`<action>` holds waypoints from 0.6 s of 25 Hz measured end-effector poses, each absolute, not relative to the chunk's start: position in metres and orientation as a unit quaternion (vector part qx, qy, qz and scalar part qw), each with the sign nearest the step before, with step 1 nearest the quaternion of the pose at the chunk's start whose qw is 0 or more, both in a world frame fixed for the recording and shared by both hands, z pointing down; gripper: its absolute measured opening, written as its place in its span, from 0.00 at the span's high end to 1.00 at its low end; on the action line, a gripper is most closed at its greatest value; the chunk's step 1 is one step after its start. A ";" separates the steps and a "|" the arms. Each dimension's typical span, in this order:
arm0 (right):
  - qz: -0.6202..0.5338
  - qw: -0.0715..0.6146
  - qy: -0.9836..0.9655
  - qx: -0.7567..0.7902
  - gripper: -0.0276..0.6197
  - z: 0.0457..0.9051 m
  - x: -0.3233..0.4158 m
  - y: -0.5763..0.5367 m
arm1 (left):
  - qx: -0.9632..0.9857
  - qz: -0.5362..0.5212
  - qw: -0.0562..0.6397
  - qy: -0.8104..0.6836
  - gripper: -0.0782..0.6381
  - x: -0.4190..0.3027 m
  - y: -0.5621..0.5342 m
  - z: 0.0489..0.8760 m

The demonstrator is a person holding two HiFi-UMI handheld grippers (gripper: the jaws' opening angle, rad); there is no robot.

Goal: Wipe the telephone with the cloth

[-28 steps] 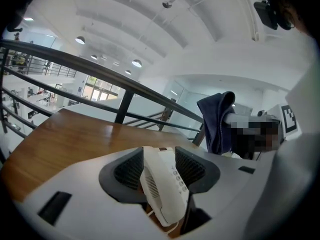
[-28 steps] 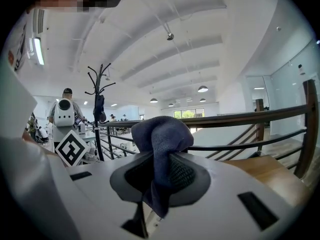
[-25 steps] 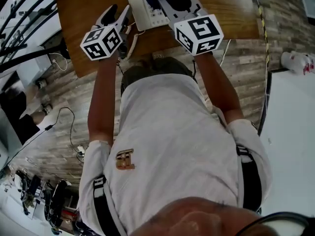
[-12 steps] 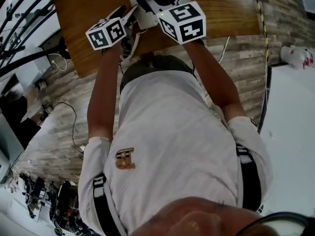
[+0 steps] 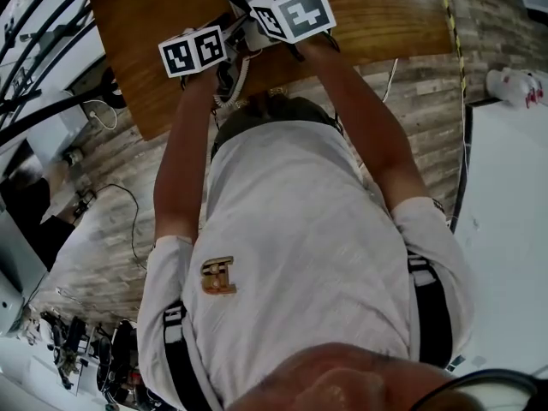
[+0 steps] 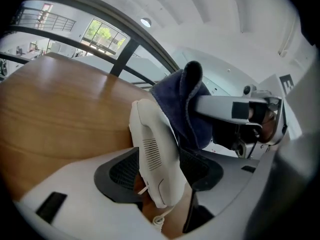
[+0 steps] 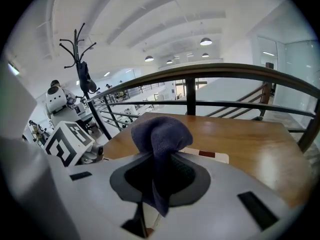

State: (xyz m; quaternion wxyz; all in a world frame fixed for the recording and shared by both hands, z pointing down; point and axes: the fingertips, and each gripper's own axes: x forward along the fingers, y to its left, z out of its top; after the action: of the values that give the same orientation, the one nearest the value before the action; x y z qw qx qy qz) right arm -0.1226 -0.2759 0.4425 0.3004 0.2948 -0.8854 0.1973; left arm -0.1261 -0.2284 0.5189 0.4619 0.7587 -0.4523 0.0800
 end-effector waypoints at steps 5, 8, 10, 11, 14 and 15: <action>0.198 0.337 -0.872 0.296 0.84 0.462 -0.126 -0.282 | 0.760 0.076 0.468 -0.443 0.54 -0.125 -0.229 0.523; 0.205 0.341 -0.870 0.292 0.84 0.483 -0.130 -0.290 | 0.761 0.071 0.473 -0.438 0.54 -0.124 -0.230 0.523; 0.206 0.353 -0.863 0.297 0.84 0.482 -0.127 -0.293 | 0.762 0.068 0.475 -0.434 0.54 -0.123 -0.230 0.522; 0.205 0.360 -0.860 0.299 0.84 0.478 -0.125 -0.294 | 0.763 0.067 0.476 -0.433 0.54 -0.123 -0.230 0.522; 0.210 0.365 -0.854 0.305 0.84 0.476 -0.114 -0.300 | 0.764 0.064 0.476 -0.430 0.54 -0.122 -0.230 0.522; 0.212 0.366 -0.852 0.310 0.84 0.478 -0.108 -0.302 | 0.765 0.063 0.476 -0.429 0.54 -0.122 -0.231 0.522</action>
State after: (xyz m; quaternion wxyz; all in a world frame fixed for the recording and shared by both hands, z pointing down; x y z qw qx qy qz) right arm -0.1084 -0.3021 0.4775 0.3659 0.3097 -0.8515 0.2124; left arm -0.1222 -0.2306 0.5217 0.4761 0.7648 -0.4293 0.0631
